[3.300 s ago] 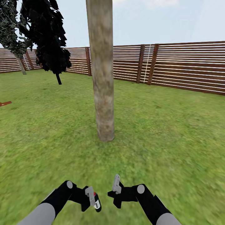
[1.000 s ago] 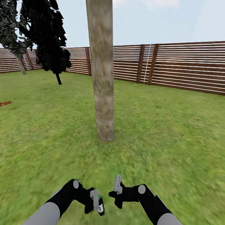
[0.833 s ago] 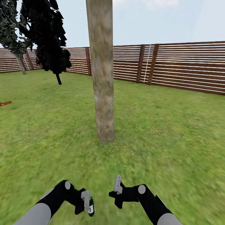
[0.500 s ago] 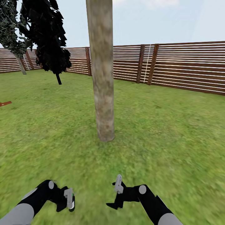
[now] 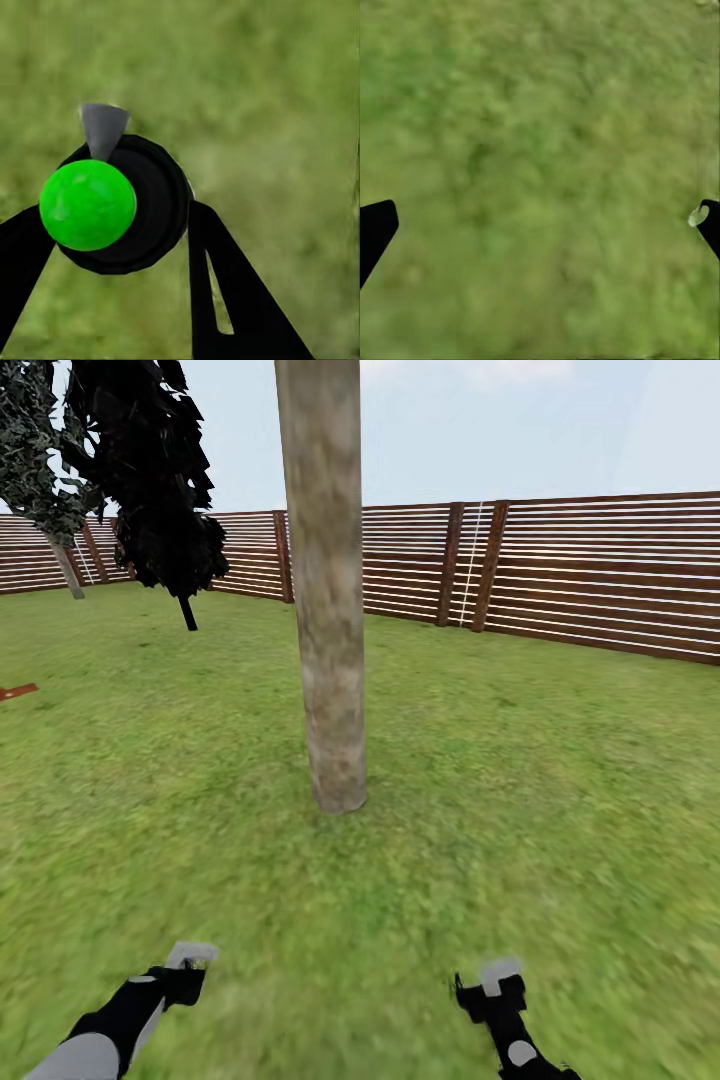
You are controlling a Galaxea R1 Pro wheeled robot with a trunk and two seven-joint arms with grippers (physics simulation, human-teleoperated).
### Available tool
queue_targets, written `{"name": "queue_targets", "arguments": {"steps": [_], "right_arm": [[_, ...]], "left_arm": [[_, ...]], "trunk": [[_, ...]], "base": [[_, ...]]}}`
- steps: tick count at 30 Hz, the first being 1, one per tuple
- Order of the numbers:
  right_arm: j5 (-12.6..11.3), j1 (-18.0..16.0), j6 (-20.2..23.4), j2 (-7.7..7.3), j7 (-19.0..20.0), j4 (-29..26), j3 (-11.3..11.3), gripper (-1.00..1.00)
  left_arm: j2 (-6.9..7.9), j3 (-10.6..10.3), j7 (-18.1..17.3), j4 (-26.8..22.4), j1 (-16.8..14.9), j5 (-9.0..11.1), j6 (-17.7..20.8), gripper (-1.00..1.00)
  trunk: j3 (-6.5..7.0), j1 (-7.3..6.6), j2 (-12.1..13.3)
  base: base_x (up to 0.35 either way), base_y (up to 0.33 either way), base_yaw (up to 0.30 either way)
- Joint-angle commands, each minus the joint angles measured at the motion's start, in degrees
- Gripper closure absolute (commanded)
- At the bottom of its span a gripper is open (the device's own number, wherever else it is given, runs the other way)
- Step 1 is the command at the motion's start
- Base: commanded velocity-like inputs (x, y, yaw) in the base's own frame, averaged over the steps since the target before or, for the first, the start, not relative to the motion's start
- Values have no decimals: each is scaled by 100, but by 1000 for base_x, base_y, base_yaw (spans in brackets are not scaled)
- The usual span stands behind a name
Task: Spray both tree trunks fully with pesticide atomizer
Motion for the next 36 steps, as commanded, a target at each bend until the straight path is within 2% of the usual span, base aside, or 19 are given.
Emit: {"name": "queue_targets", "arguments": {"steps": [1,4,10,14,22,36], "right_arm": [[77,7,-150,-102,-323,31,-502,-100],[75,10,-188,-198,-392,41,-645,-100],[75,94,-190,-201,-399,196,-657,-100],[74,113,-185,-197,-404,228,-662,-100],[66,118,-182,-195,-413,233,-662,-100],[70,159,-182,-192,-413,234,-662,-100]], "left_arm": [[-35,-7,9,-40,-10,453,452,100],[-105,-39,-29,-42,-7,581,549,100],[-358,-40,-30,-51,-70,589,567,100],[-450,-46,-1,-75,-74,582,571,100],[-519,-49,-30,-318,-68,580,587,100],[-538,-49,-9,-406,-68,580,575,100]], "trunk": [[-5,-1,-2],[-5,-1,-2],[-5,-1,-2],[-5,-1,-2],[-2,-1,-2],[51,-1,-2]], "base": [[0,0,0],[0,0,0],[205,-26,0],[295,-153,0],[226,-219,-18],[229,-239,-223]]}}
